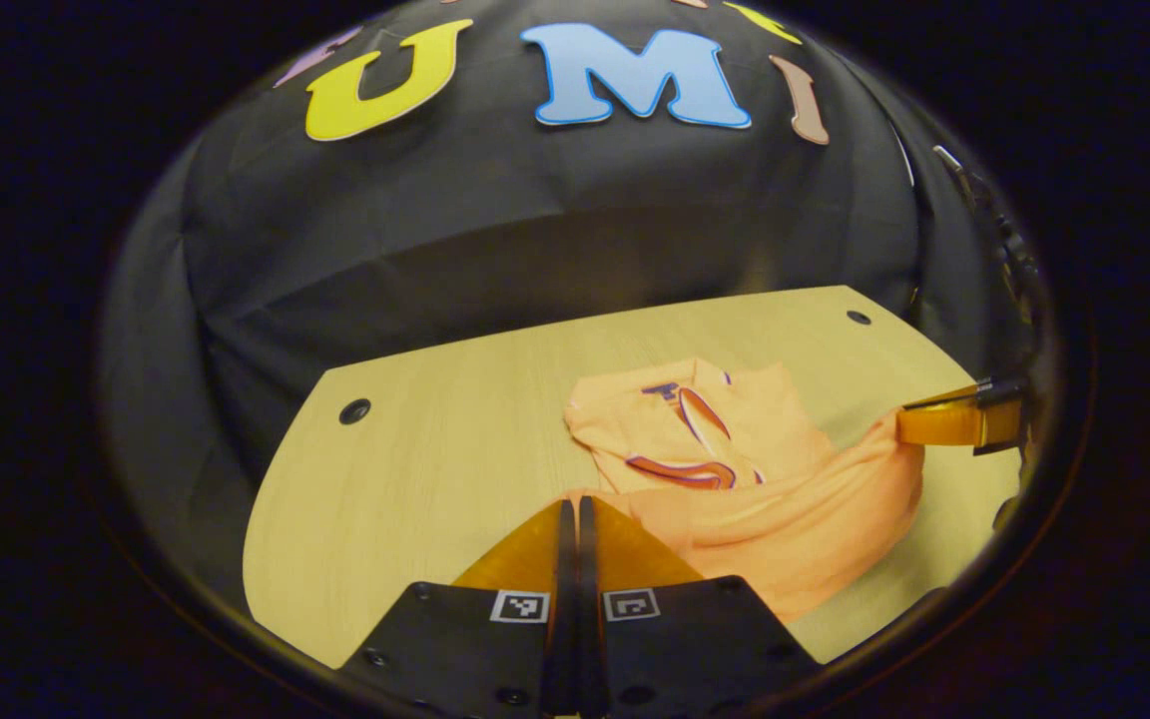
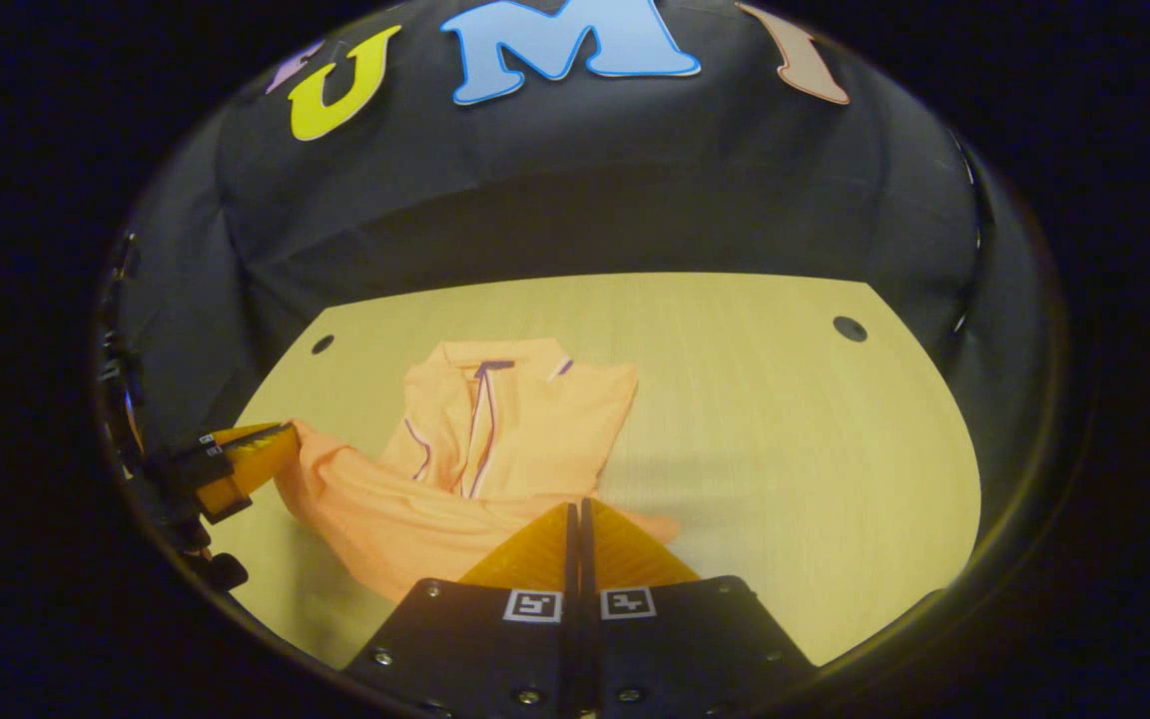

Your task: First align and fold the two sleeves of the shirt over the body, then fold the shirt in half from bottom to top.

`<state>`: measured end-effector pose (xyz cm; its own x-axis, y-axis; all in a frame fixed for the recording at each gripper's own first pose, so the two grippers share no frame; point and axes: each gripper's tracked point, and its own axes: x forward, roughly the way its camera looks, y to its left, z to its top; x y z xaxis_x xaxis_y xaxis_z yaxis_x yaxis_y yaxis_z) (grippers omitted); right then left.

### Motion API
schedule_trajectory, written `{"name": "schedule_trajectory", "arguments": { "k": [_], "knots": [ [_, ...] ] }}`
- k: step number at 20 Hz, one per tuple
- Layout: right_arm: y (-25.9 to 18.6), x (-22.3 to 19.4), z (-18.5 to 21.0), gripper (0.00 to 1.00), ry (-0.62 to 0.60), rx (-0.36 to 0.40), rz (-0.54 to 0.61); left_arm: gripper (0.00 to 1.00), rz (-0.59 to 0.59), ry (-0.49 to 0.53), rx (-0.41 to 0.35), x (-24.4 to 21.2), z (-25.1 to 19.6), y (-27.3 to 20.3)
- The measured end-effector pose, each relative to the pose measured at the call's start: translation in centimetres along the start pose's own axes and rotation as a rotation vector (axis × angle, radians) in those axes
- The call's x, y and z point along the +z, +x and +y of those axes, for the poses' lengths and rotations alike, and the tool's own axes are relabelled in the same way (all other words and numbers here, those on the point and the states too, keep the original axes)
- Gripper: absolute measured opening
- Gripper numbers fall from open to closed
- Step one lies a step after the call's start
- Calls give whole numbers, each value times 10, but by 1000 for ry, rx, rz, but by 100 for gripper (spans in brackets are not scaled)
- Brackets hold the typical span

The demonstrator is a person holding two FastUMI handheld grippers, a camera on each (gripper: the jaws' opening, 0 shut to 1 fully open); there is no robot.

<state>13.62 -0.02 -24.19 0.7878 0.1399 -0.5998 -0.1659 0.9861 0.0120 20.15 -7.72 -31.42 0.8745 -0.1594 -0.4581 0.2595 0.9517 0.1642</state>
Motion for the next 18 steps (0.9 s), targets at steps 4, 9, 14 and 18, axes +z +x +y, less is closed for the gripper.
{"name": "schedule_trajectory", "arguments": {
  "k": [4, 9, 14, 18],
  "knots": [
    [39, 48, -6, 0, -2, 8, -51, 6, -45, -4, 16, 44, 16, 42],
    [85, 97, -10, 0, -18, 15, -102, 5, -78, -9, 30, 82, 33, 96],
    [135, 116, -21, 0, -7, 12, -112, 5, -49, 25, 31, 84, 40, 157],
    [171, 102, -30, 0, -7, 8, -75, 6, -7, 41, 32, 59, 40, 194]
  ]
}}
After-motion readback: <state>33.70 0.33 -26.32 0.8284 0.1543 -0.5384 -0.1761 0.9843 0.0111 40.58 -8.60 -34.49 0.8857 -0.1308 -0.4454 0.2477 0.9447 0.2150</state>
